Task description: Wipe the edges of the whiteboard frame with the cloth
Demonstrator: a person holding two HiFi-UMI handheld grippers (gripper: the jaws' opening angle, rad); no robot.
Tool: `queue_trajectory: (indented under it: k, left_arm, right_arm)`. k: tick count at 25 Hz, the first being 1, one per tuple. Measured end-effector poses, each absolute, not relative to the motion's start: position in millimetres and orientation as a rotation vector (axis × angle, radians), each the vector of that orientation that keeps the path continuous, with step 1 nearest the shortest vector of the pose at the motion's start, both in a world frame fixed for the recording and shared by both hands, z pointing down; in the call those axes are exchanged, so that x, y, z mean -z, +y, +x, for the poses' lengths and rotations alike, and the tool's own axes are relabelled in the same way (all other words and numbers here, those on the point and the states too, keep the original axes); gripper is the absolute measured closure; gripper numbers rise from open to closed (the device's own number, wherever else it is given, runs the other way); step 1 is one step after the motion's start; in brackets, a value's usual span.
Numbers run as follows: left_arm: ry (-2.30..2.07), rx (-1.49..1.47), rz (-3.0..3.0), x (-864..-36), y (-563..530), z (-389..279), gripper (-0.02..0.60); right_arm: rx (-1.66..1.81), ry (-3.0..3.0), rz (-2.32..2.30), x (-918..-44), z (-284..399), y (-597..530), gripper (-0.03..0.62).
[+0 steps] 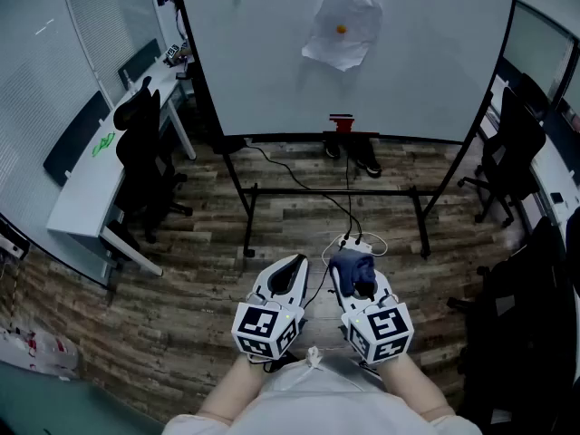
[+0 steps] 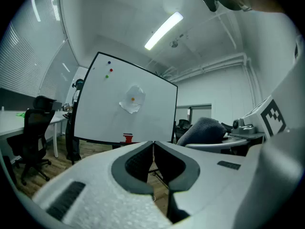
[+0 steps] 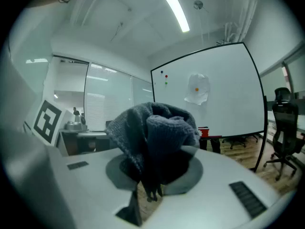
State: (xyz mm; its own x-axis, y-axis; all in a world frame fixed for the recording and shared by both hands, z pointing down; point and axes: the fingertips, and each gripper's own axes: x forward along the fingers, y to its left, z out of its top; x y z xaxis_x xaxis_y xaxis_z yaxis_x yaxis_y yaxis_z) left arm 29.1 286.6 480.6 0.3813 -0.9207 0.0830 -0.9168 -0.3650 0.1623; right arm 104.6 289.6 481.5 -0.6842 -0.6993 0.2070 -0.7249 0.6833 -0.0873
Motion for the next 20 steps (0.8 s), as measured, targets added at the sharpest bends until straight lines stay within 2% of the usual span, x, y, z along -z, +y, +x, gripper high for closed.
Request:
queue_trajectory:
  k: [9, 20]
  left_arm:
    - [-1.647, 0.027, 2.429, -490, 283, 28, 0.557]
    - [-1.677, 0.008, 2.331, -515, 272, 19, 0.557]
  right_arm:
    - [-0.254, -2.73, 1.141, -488, 104, 289, 0.519]
    - [-0.445, -2.712, 1.119, -518, 107, 269, 0.517]
